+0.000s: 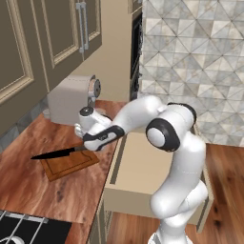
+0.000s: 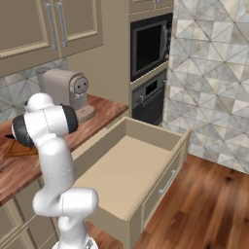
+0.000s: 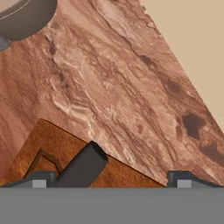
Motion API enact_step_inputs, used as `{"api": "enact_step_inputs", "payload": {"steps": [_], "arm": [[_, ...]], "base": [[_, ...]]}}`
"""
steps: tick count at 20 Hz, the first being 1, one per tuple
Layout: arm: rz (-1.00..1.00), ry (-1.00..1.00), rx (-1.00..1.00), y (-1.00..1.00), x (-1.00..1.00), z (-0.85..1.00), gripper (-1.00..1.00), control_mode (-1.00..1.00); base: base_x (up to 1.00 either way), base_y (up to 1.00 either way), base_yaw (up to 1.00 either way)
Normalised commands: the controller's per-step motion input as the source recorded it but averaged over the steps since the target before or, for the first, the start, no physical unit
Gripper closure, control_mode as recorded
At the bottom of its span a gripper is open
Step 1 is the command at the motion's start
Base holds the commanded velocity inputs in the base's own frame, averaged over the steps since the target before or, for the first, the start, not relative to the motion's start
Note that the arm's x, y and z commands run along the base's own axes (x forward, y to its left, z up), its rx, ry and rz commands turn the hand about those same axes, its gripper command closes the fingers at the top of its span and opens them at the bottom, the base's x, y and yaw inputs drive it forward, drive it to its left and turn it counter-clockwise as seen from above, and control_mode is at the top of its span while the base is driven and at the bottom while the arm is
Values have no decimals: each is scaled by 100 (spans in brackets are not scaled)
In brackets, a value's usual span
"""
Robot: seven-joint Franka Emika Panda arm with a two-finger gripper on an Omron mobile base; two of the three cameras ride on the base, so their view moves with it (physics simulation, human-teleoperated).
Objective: Pick up the knife from the drawer and place it on the cutting board. Then place the meat from the plate to the cutting board.
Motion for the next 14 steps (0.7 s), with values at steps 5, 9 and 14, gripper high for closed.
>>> {"api": "enact_step_inputs", "payload": {"steps": [5,9,14], "arm": [[0,-9,5,-39,-17,24,-100,-100],[0,-9,6,-41,-22,28,-100,-100],[0,-8,7,-41,-34,38,-100,-100]], "base": [[0,0,0],[0,0,0],[0,0,0]]}}
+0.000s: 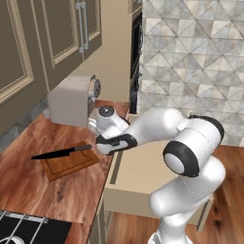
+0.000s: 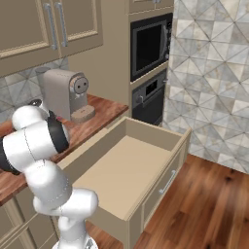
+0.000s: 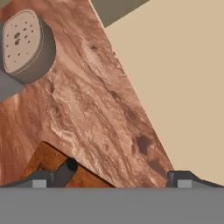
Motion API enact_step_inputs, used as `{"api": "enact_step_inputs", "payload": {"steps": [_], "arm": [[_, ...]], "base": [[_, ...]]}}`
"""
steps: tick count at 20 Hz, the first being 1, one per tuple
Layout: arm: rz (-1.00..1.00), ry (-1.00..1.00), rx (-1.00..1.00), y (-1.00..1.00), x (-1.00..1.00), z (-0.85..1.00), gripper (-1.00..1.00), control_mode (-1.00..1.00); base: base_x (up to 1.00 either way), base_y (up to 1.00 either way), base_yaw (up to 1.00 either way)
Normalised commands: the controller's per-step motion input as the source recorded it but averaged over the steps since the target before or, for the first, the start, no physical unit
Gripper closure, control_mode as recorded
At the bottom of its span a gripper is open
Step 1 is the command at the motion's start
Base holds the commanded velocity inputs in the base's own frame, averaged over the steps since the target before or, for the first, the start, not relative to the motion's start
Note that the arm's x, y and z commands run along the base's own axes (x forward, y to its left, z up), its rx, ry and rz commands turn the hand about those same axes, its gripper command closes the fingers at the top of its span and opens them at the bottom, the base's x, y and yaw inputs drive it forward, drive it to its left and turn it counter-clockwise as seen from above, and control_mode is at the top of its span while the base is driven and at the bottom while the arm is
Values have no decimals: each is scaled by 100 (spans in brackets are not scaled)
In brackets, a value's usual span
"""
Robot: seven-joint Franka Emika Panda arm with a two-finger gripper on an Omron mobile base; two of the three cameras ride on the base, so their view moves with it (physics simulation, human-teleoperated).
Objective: Pick up the knife from the drawer and place it on the cutting board. Then place the meat from the plate to the cutting board.
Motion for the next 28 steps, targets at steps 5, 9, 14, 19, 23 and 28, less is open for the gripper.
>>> {"api": "enact_step_inputs", "payload": {"steps": [5,9,14,19,23,28], "arm": [[0,-6,8,-38,-47,53,-100,-100],[0,-2,9,-35,-49,59,-100,-100],[-2,0,8,-34,-49,66,-100,-100],[-3,0,7,-29,-46,67,-100,-100],[-5,0,5,-24,-41,69,-100,-100],[-6,1,1,-7,-21,38,-100,-100]], "base": [[0,0,0],[0,0,0],[0,0,0],[0,0,0],[0,0,0],[0,0,0]]}}
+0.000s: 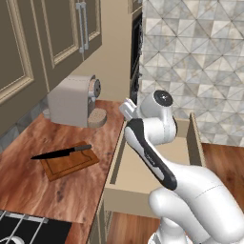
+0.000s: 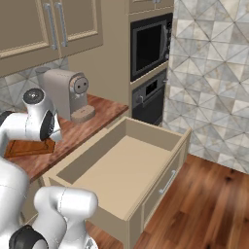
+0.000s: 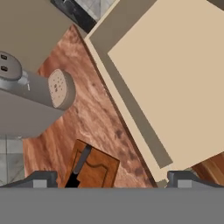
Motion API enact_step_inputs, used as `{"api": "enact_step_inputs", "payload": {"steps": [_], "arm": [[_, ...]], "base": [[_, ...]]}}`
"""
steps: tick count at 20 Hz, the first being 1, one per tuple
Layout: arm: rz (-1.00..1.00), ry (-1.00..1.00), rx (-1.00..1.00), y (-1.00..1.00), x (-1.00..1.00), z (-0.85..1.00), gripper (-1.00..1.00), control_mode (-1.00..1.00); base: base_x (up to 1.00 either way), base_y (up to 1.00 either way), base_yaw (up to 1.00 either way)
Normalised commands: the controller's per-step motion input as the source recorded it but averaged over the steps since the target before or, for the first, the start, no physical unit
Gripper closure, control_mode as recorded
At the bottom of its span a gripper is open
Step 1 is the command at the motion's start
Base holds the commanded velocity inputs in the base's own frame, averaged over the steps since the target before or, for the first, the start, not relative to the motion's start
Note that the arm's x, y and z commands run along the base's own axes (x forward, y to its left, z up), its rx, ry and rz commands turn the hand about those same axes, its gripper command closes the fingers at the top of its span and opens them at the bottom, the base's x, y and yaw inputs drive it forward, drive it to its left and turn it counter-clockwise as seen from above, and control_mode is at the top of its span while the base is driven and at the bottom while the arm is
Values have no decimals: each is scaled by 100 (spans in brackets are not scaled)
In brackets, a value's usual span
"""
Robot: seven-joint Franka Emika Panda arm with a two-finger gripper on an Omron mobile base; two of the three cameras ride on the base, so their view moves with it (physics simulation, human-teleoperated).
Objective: Pick up the knife from the drawer and place it on the cutting board. Then place the meat from the plate to the cutting board.
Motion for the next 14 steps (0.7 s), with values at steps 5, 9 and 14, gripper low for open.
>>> {"api": "enact_step_inputs", "payload": {"steps": [5,9,14], "arm": [[0,0,0,0,0,0,-100,-100],[0,0,0,3,0,-2,-100,-100],[1,0,-4,21,-10,-16,-100,100]], "base": [[0,0,0],[0,0,0],[-8,4,2]]}}
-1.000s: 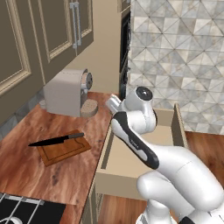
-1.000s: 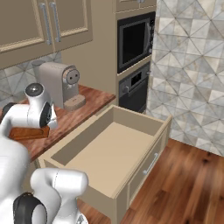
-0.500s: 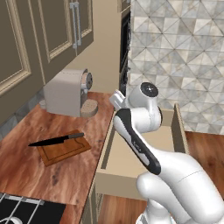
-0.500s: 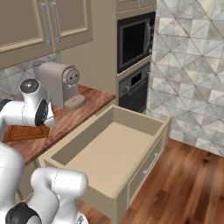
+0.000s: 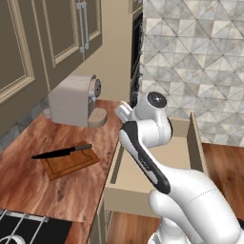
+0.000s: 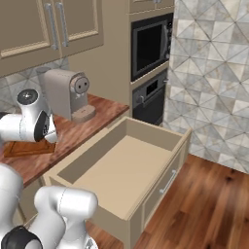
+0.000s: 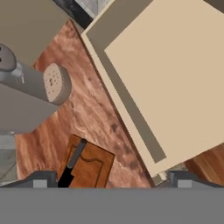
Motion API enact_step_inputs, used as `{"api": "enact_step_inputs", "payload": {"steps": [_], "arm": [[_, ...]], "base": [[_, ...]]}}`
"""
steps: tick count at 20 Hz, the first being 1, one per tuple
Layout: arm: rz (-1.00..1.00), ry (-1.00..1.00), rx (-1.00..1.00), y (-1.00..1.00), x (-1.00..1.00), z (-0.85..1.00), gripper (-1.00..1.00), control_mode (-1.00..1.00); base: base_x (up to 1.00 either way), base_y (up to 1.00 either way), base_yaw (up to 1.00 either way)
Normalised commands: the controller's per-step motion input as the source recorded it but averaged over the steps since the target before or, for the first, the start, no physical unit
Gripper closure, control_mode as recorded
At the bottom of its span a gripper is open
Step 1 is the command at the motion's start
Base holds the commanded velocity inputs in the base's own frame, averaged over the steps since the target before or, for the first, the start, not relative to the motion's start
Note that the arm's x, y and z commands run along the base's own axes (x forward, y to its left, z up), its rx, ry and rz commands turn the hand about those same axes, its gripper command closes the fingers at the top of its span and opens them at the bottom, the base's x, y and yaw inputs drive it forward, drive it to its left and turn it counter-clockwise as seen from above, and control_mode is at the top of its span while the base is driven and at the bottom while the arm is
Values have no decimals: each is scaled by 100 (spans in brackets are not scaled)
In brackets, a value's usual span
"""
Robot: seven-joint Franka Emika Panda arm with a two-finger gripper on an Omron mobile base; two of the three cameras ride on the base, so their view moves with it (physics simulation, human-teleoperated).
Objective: Pick up the knife from the drawer and place it on the cutting board. Then place the meat from the plate to the cutting board.
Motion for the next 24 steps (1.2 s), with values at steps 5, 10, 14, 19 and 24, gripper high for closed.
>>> {"api": "enact_step_inputs", "payload": {"steps": [5,10,14,19,24], "arm": [[0,0,0,0,0,0,-100,100],[0,0,0,0,0,0,-100,100],[0,0,0,0,0,0,-100,100],[0,0,0,0,0,0,-100,100],[0,0,0,0,0,0,-100,100]], "base": [[-45,6,13],[-36,0,16],[-32,0,17],[-49,1,23],[-65,12,31]]}}
